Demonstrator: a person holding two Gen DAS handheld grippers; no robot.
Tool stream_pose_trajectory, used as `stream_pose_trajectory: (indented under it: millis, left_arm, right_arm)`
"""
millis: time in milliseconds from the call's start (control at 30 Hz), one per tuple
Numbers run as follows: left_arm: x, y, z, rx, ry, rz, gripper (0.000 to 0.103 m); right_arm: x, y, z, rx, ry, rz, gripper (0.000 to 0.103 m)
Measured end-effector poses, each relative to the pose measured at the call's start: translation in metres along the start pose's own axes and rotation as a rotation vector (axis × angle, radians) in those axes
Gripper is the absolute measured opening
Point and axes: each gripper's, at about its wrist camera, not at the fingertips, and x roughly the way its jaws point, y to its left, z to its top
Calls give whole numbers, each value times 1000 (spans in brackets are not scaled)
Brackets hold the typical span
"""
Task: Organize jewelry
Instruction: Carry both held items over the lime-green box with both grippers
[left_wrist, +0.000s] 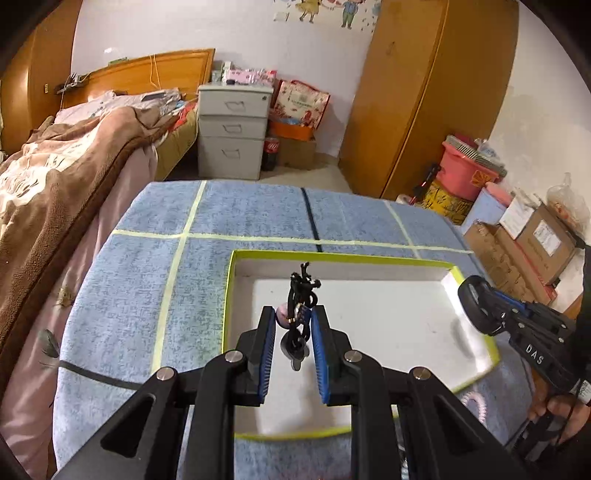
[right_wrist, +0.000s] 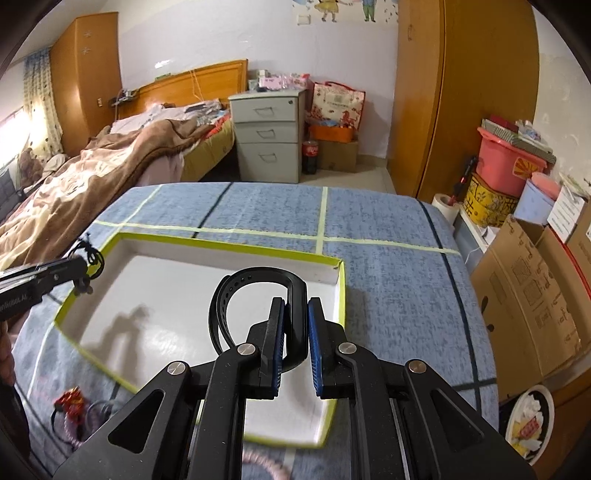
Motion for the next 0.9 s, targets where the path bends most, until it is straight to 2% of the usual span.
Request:
stream_pose_trajectory:
  millis: [367, 900]
  left_arm:
    - [36, 2, 2, -21, 68, -1, 21]
    - [49, 8, 0, -40, 107, 12, 22]
  right_arm:
    - [34, -7, 9, -4, 61, -15, 13]
    - [53, -1, 8, -29, 108, -13, 13]
